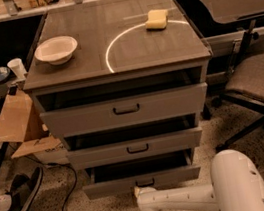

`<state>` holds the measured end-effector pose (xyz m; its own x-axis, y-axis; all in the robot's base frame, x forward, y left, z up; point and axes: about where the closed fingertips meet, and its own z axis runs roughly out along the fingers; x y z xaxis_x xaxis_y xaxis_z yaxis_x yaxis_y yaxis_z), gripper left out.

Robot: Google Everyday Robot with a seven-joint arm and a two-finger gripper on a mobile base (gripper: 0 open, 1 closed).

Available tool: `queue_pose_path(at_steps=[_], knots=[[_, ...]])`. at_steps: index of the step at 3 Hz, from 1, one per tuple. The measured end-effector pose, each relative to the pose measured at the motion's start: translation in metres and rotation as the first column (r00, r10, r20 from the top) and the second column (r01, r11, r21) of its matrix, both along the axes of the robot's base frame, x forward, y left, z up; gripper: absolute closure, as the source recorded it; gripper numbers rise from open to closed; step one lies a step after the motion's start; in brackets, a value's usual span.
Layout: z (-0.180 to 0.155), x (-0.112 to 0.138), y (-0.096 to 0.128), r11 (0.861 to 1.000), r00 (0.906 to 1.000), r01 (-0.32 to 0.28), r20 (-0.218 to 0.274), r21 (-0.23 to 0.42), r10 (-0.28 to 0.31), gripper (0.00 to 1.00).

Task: Open bottom drawer

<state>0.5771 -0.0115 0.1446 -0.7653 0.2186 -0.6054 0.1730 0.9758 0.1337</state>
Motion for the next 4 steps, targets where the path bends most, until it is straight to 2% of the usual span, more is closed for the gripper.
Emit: queue_pose_path(at_steps=[1,2,3,4], knots=[[0.001,-0.001,0.011,1.000,1.0000,0.003,0.002,0.002,-0.003,1.00],[0.000,0.000,0.011,1.000,1.0000,0.003,-0.001,0.007,-0.003,1.00],[0.000,-0.011,0.006,1.000,0.9998,-0.004,-0.018,-0.004,0.004,1.00],[0.007,-0.029,-0.009,0.999,0.9997,0.001,-0.024,-0.034,-0.001,1.00]])
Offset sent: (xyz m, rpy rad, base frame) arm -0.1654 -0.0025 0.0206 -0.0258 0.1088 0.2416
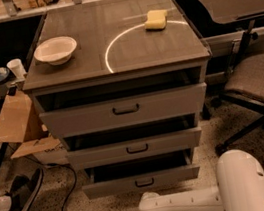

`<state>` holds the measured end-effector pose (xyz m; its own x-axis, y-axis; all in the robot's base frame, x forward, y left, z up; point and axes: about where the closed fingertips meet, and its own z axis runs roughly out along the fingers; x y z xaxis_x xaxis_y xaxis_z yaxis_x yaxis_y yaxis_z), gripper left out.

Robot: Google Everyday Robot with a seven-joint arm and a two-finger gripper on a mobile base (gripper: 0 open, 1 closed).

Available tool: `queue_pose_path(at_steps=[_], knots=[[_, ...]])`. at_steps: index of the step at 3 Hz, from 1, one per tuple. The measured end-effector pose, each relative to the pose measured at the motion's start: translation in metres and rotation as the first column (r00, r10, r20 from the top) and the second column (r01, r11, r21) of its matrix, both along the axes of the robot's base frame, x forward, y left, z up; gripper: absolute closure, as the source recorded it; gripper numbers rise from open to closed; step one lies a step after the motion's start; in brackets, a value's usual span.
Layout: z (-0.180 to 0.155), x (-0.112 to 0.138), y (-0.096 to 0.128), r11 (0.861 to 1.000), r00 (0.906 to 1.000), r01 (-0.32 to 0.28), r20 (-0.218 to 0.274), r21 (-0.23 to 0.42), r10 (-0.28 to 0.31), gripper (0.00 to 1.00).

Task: Open bottom drawer

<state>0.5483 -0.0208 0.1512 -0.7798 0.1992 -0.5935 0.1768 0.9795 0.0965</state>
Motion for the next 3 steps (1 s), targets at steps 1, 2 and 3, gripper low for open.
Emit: queue_pose_path(at_steps=[1,2,3], knots=[[0.010,0.002,-0.011,0.998,0.9993,0.036,0.014,-0.043,-0.036,1.00],[0.032,0.025,-0.026,0.987,0.9903,0.125,0.073,-0.102,-0.118,1.00],[0.049,0.038,-0.032,0.976,0.9797,0.177,0.117,-0.128,-0.163,1.00]])
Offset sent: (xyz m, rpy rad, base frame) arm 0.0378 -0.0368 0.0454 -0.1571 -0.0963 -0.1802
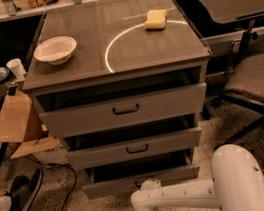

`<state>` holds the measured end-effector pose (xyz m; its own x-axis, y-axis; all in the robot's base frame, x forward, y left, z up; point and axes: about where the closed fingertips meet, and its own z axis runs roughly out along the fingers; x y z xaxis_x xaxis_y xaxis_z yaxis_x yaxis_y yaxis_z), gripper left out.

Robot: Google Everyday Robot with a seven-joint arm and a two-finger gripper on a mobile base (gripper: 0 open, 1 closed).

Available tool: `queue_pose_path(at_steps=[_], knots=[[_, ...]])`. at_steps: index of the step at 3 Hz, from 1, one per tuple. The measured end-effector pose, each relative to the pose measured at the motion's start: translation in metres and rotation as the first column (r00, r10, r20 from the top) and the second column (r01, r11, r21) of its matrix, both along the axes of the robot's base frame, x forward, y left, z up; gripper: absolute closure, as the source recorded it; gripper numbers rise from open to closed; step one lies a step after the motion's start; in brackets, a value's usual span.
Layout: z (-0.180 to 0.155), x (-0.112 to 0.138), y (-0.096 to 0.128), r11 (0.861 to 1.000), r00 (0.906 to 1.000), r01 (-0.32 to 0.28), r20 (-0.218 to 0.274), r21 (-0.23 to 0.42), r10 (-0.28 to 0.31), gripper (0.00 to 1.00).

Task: Open bottom drawer

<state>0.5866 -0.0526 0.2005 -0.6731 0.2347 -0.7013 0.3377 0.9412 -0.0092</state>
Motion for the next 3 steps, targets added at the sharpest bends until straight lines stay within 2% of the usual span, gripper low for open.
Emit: queue_pose_path(at_steps=[2,3], knots=[[0.033,0.018,-0.004,0.997,0.9957,0.064,0.069,-0.047,-0.061,1.00],[0.037,0.028,-0.002,0.998,0.9950,0.055,0.085,-0.040,-0.052,1.00]])
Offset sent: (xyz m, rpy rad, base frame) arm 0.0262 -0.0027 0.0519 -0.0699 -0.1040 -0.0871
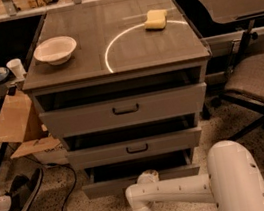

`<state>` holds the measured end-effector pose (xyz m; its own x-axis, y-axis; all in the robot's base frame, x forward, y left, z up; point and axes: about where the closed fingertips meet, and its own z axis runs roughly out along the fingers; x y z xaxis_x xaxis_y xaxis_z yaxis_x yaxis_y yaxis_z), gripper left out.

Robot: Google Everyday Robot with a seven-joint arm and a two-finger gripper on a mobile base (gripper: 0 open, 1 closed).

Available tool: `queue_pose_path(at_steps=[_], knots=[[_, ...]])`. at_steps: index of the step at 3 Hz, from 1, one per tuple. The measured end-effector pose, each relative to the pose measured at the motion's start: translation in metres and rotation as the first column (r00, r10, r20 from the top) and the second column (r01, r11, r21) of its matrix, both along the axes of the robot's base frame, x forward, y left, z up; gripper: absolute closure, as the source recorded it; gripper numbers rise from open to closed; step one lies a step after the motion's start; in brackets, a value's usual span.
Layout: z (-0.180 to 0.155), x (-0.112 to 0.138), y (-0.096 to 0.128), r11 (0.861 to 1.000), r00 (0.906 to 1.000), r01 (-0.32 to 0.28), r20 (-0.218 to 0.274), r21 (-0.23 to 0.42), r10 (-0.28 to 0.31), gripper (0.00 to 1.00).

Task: Open bottom drawer

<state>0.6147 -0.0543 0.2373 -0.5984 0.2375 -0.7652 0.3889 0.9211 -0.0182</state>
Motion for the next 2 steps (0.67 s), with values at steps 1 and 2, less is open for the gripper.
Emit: queue_pose_path(at_steps=[1,2], knots=[[-0.002,0.012,0.006,0.999,0.9989,-0.042,0.021,0.014,0.042,1.00],[-0.008,0.027,0.011,0.995,0.9953,-0.088,0.044,0.038,0.087,1.00]])
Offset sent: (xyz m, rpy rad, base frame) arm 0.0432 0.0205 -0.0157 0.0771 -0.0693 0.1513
